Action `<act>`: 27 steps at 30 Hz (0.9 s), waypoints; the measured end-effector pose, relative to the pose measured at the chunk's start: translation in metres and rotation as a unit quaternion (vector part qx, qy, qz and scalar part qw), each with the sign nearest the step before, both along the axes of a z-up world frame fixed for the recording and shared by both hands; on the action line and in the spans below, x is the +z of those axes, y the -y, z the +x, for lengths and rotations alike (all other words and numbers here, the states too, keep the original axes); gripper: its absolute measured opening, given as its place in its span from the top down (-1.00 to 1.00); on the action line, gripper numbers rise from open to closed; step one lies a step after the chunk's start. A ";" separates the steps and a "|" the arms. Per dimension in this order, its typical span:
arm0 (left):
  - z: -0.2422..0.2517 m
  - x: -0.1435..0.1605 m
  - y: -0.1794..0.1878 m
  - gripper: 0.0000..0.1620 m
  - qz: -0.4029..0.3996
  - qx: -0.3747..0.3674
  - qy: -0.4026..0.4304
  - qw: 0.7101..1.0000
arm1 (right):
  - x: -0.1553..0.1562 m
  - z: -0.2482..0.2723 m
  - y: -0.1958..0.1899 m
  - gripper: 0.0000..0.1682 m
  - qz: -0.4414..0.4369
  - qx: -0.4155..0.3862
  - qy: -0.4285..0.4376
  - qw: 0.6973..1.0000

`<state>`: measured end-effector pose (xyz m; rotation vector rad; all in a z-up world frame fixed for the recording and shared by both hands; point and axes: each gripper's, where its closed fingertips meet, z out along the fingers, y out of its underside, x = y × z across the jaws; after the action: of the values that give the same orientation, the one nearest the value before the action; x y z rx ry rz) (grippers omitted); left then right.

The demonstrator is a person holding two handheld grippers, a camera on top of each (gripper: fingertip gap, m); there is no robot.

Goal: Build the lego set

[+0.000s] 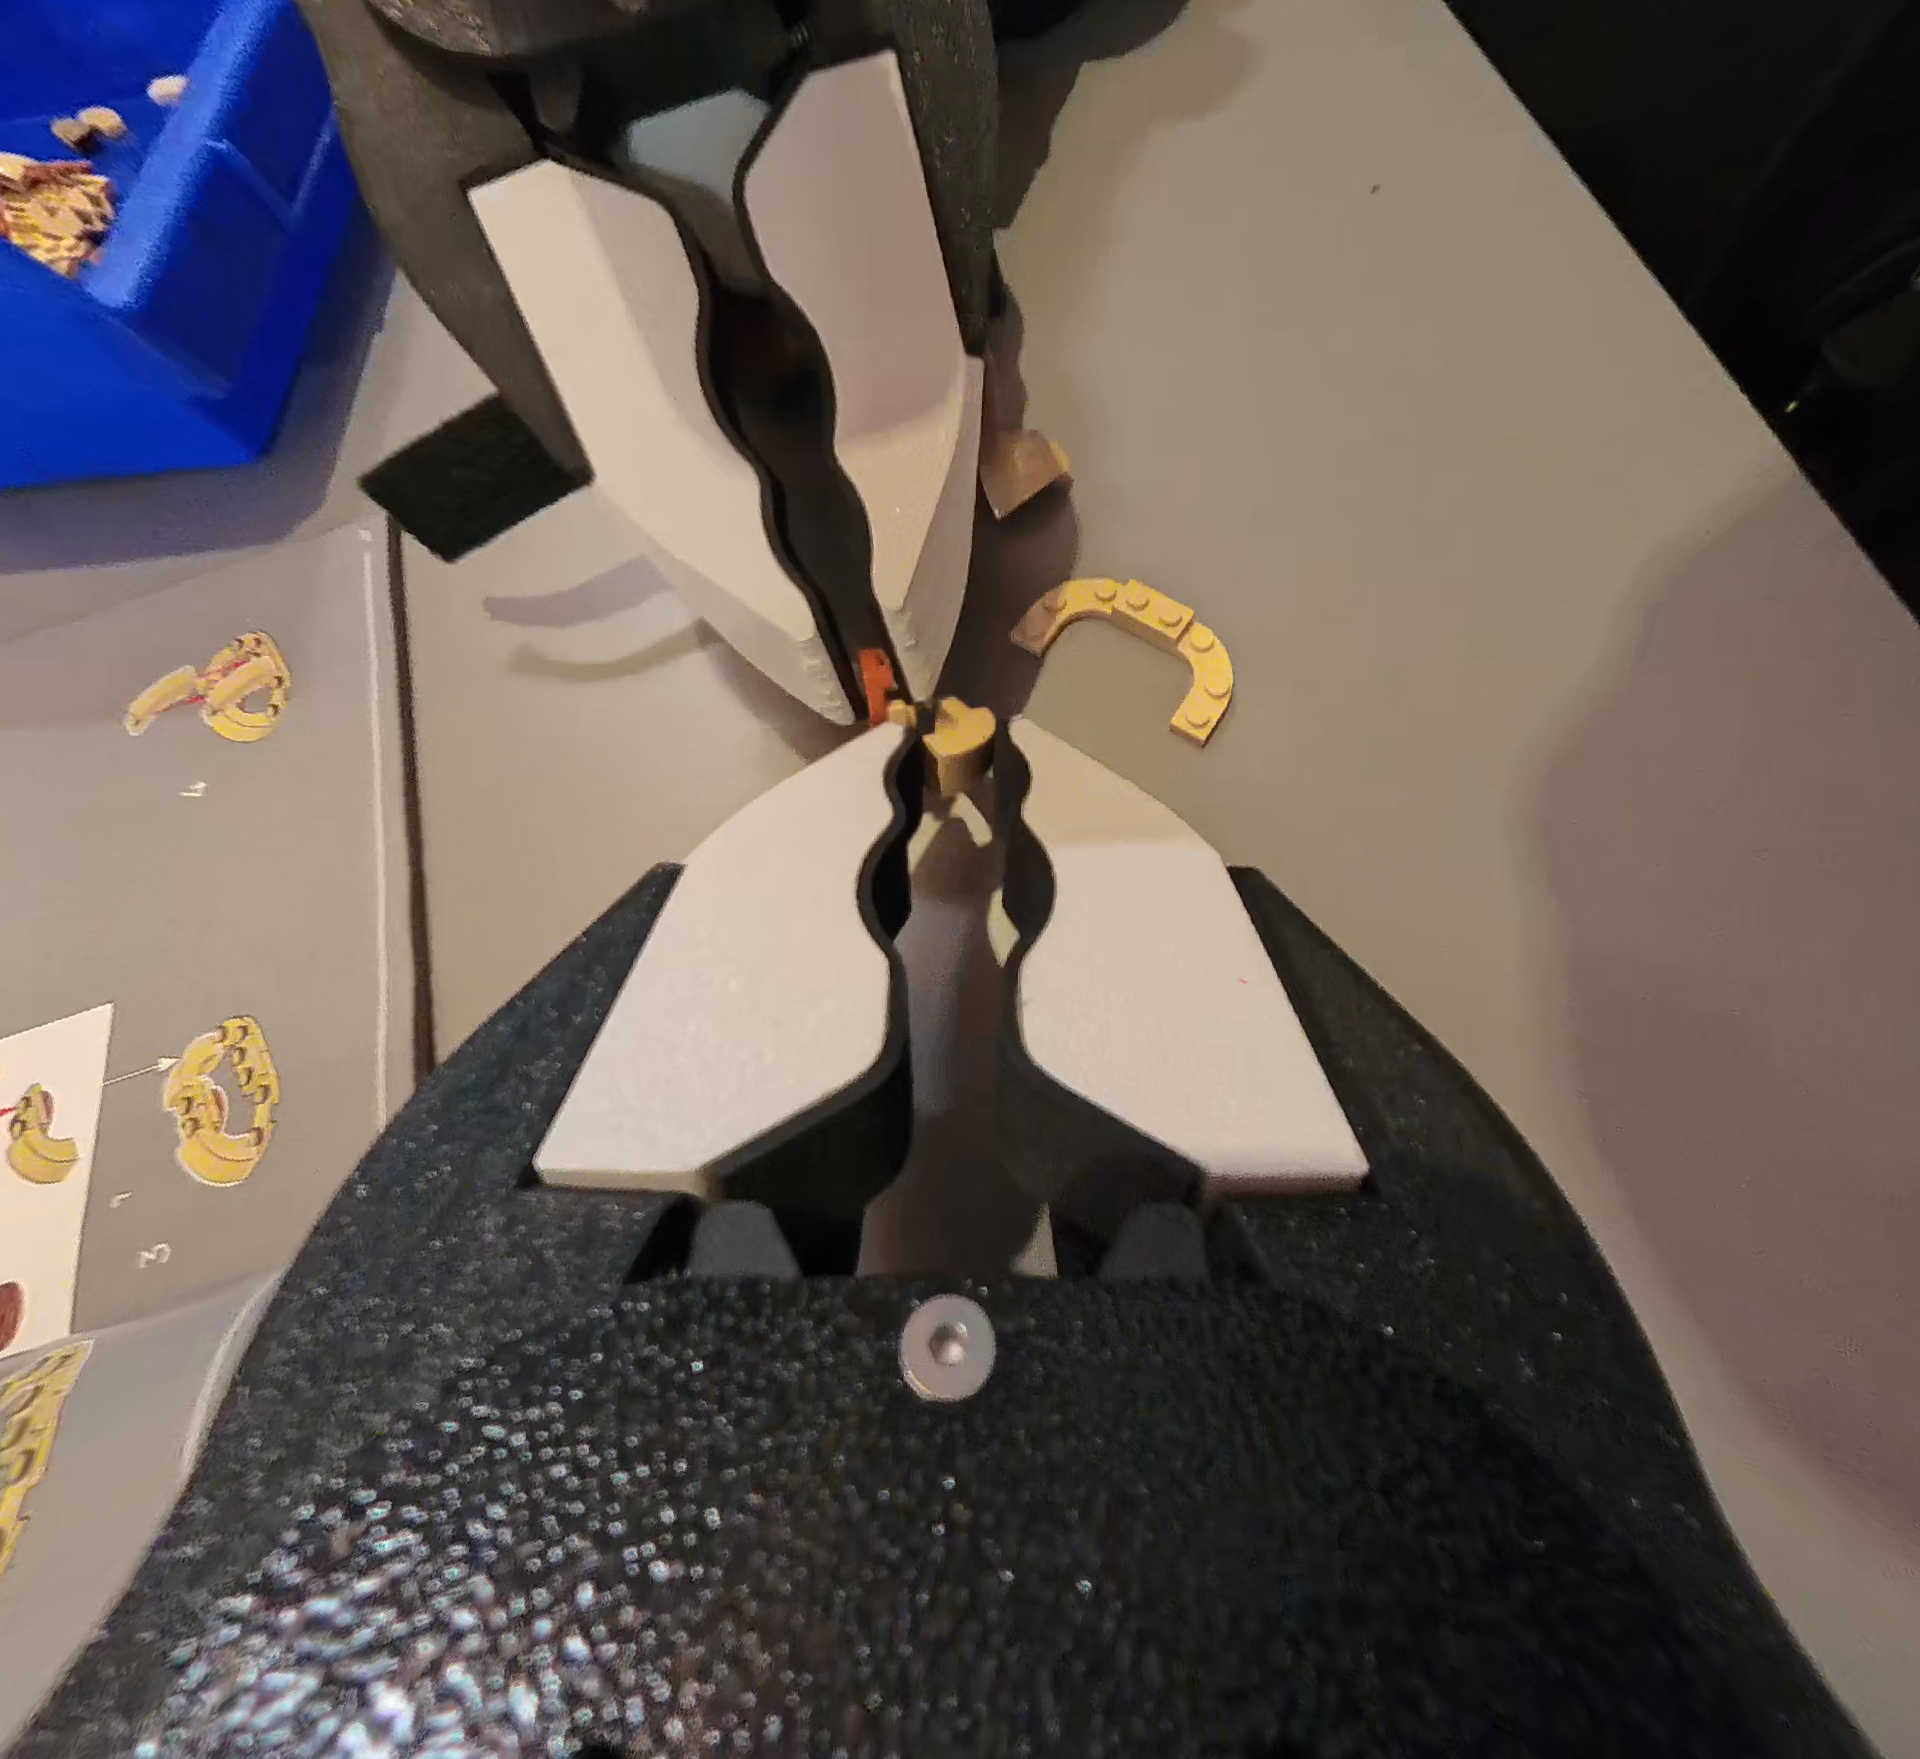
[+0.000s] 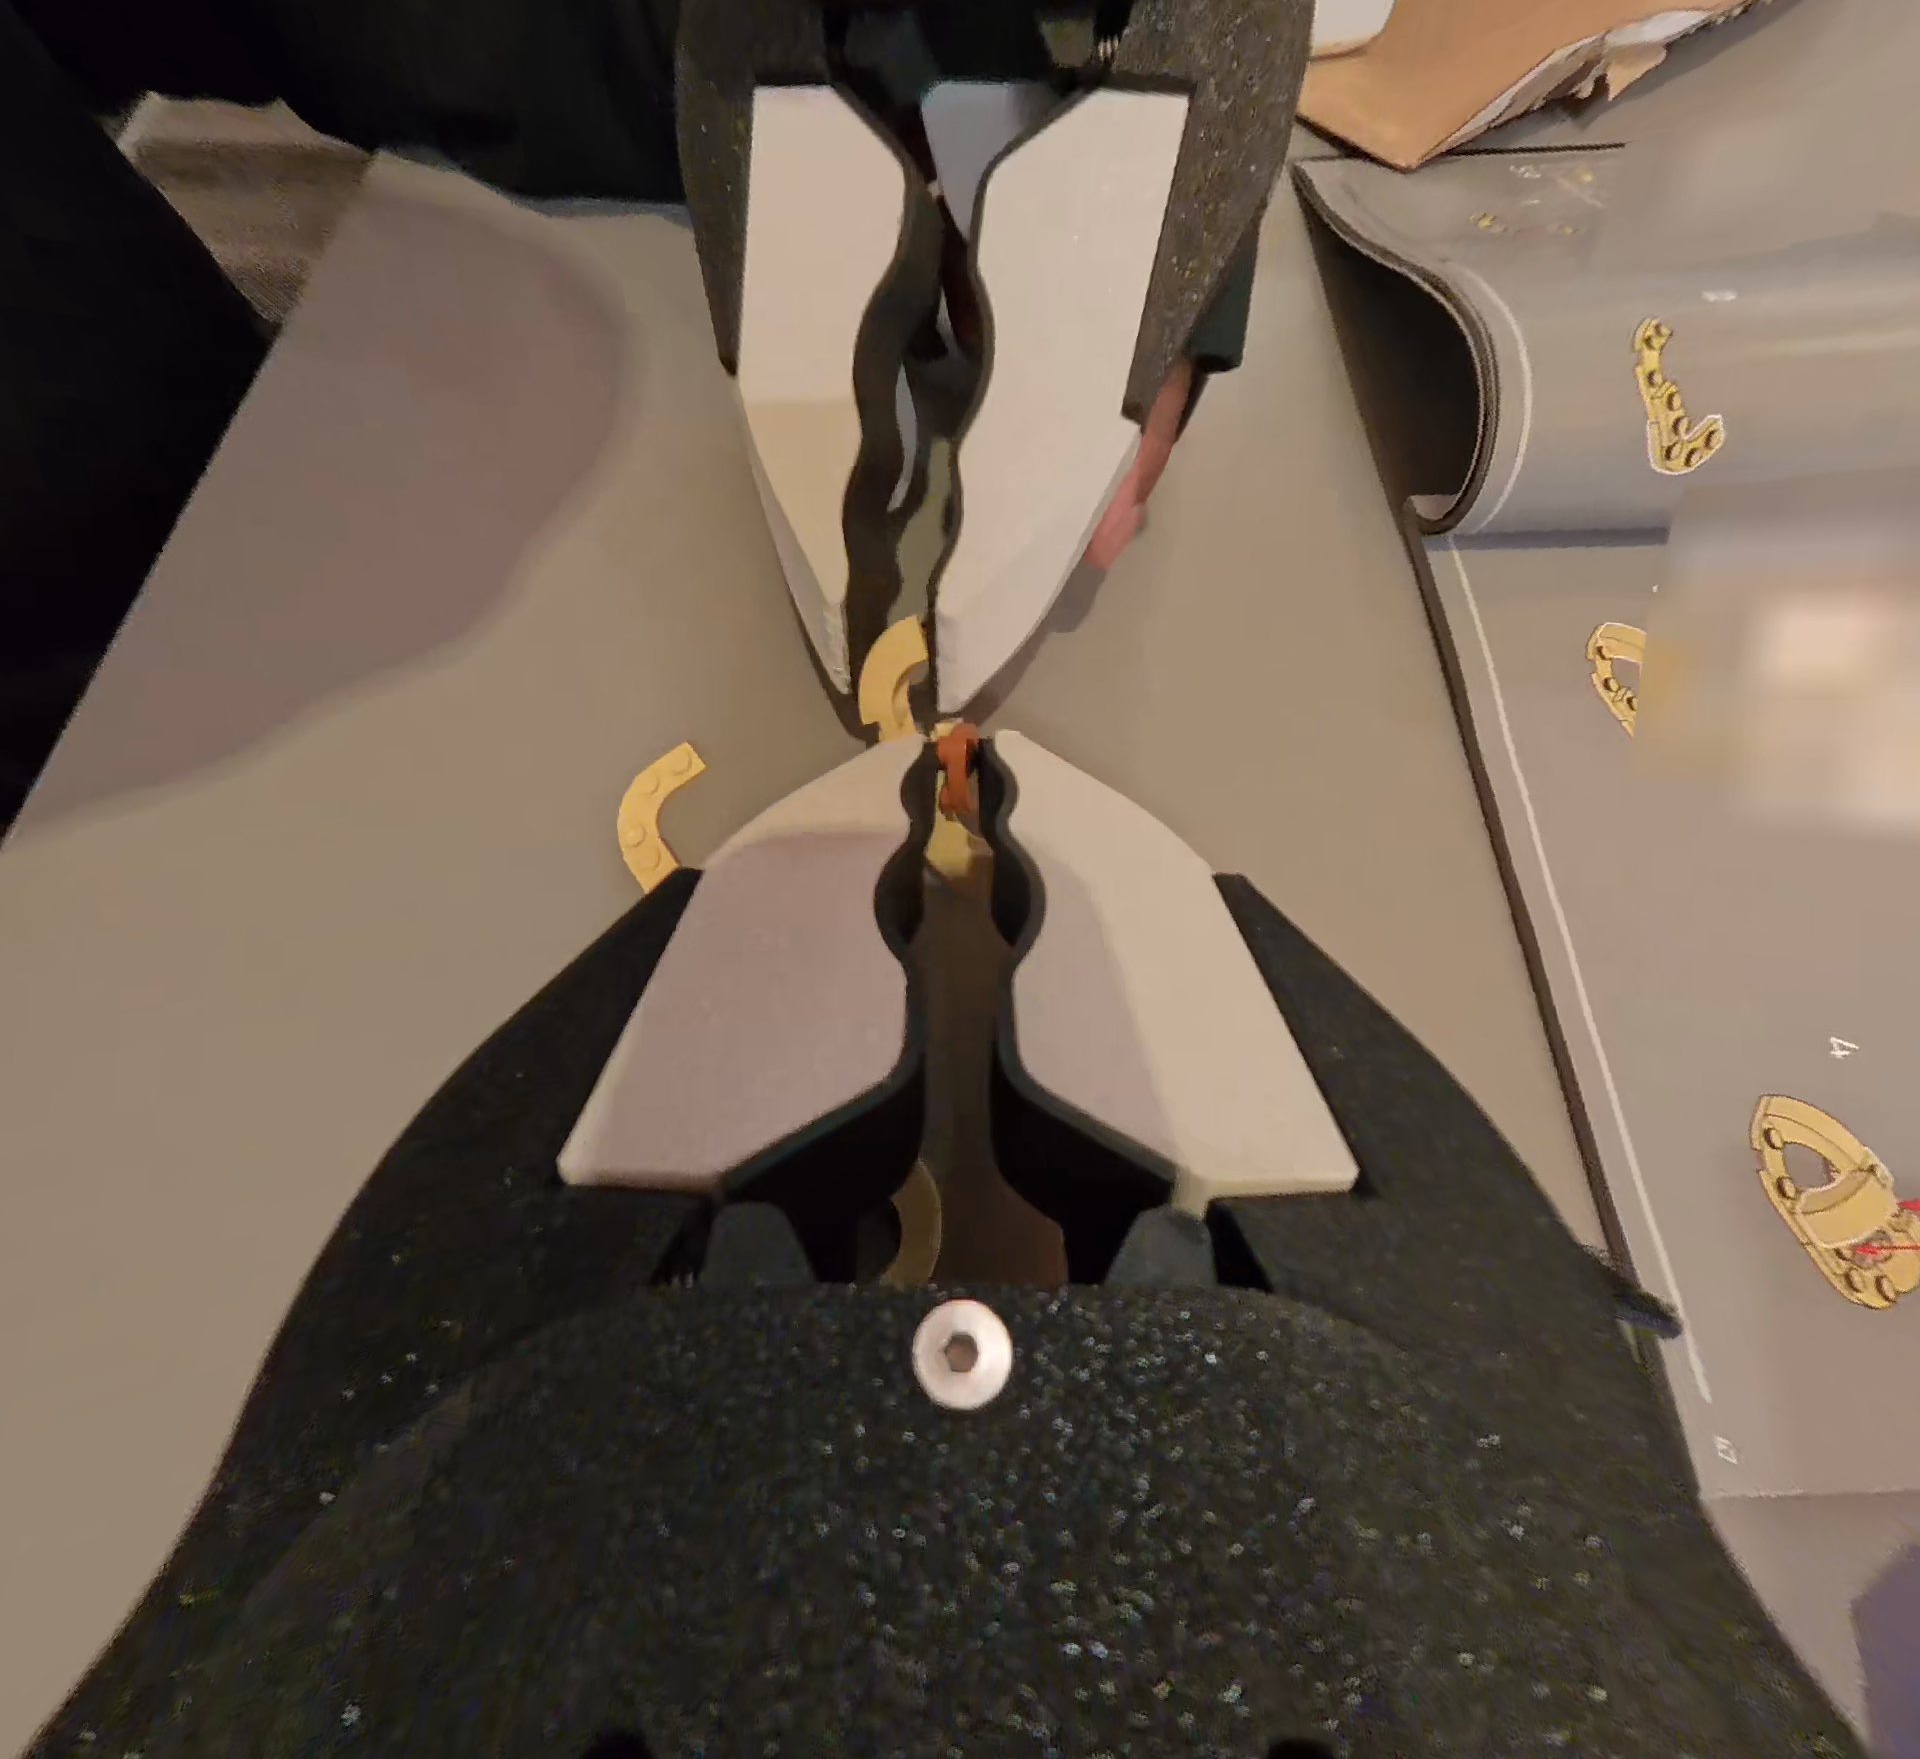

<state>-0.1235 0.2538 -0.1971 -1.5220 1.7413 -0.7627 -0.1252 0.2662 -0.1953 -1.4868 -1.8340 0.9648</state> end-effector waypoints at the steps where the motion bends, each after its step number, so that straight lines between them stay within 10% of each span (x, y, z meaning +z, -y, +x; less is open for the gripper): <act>1: 0.000 0.002 0.000 0.85 -0.001 0.001 0.008 1.000 | 0.001 0.000 0.000 0.92 -0.005 0.001 -0.004 1.000; 27: 0.003 -0.006 0.008 0.85 -0.019 -0.020 -0.004 1.000 | -0.010 0.003 0.015 0.86 0.047 0.055 0.023 0.997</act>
<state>-0.1209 0.2462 -0.2029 -1.5221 1.7772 -0.8147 -0.1227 0.2507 -0.2050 -1.3736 -1.9831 0.8886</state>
